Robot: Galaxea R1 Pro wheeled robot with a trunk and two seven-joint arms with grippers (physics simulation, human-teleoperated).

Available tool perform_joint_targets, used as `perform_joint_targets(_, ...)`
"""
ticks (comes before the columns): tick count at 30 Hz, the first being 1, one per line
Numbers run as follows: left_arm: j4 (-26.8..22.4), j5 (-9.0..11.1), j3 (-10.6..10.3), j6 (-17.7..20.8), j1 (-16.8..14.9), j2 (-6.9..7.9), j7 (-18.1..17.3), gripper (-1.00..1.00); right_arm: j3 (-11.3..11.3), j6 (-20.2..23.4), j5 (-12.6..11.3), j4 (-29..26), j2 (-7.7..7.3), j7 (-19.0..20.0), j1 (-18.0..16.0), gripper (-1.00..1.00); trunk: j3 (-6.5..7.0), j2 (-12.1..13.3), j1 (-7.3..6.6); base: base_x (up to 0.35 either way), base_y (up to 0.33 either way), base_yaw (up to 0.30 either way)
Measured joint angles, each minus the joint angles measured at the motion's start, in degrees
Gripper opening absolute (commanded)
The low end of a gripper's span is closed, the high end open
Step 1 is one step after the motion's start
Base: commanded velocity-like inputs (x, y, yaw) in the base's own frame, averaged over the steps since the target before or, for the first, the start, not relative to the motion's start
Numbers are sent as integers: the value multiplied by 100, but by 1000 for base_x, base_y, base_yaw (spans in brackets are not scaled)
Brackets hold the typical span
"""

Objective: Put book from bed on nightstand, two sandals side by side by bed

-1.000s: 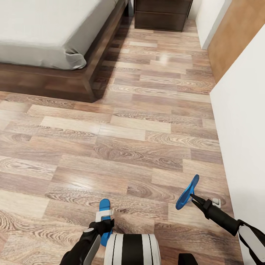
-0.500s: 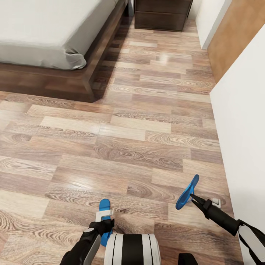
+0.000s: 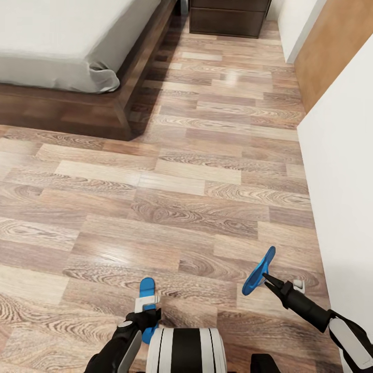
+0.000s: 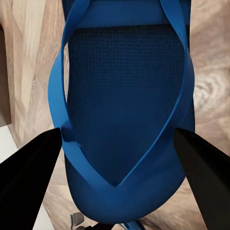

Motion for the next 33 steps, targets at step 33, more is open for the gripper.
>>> perform_joint_targets(33,-1,0,3,3,0,0,9,100,-53,55,-1,0,-5,18,3,-100,-89,-5,10,0,0,0)
